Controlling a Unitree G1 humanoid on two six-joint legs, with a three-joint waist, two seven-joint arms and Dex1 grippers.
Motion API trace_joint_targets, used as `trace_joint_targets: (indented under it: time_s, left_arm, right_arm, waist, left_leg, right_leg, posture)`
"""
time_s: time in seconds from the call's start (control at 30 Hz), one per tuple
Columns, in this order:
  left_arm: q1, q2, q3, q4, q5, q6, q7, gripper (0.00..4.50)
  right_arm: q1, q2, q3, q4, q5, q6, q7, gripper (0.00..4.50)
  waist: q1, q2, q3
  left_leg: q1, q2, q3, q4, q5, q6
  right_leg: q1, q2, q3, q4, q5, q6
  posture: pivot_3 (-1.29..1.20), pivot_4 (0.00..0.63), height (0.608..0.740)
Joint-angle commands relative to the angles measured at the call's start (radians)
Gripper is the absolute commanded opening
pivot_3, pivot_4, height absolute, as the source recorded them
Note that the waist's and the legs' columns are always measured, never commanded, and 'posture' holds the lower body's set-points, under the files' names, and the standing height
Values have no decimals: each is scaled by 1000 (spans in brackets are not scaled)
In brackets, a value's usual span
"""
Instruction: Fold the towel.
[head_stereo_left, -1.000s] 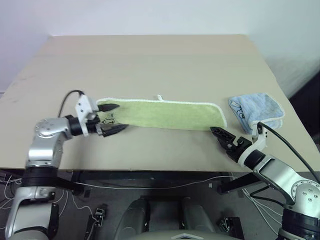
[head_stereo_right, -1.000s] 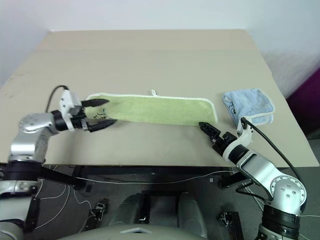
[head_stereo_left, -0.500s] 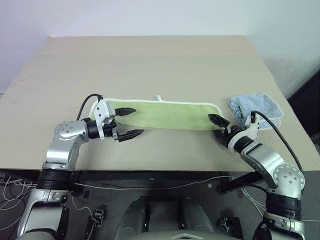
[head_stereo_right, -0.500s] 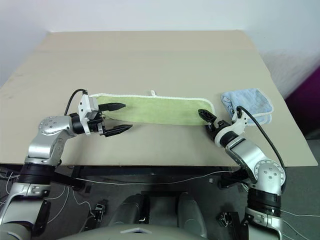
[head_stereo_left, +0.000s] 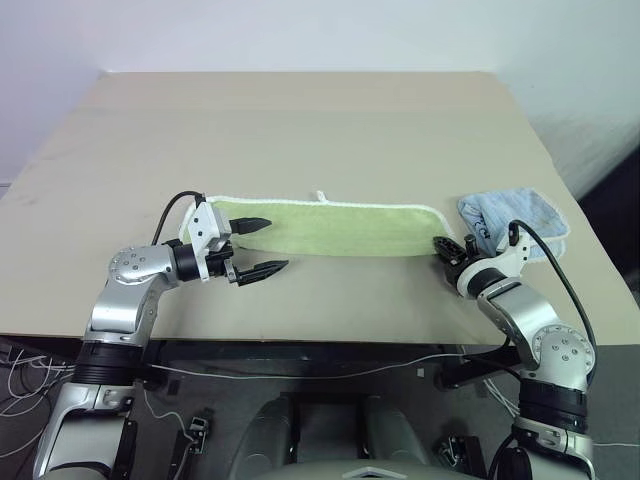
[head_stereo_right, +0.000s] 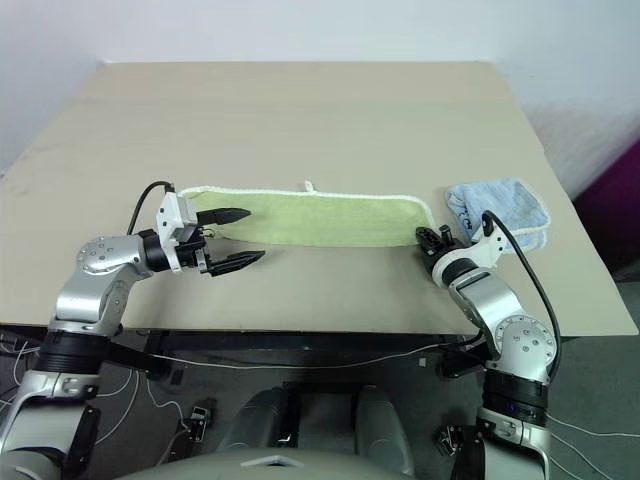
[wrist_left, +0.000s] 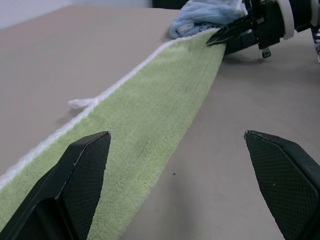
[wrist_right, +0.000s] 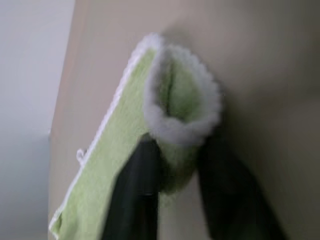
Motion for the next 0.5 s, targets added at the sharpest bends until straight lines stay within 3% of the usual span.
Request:
trace_joint_targets:
  time_s: [0.03, 0.27, 0.5]
  left_arm:
    - [-5, -5, 4, -22, -1, -28, 4, 4500]
    - [-10, -8, 9, -7, 2, -39, 9, 4500]
    - [-2, -5, 17, -7, 2, -49, 26, 4500]
  right_arm:
    - [8, 0, -31, -52, 0, -20, -18, 14]
    - [10, -63, -70, -82, 5, -21, -3, 14]
    - [-56, -250, -25, -101, -87, 50, 164, 14]
  waist:
    - [1, 0, 0]
    - [3, 0, 0]
    - [1, 1, 1]
  left_leg:
    - [0, 0, 0, 0, 0, 0]
    - [0, 0, 0, 0, 0, 0]
    - [0, 0, 0, 0, 0, 0]
  right_leg:
    - [0, 0, 0, 0, 0, 0]
    - [0, 0, 0, -1, 0, 0]
    - [0, 0, 0, -1, 0, 0]
  posture:
    - [0, 150, 740]
    - [0, 150, 740]
    - [0, 150, 740]
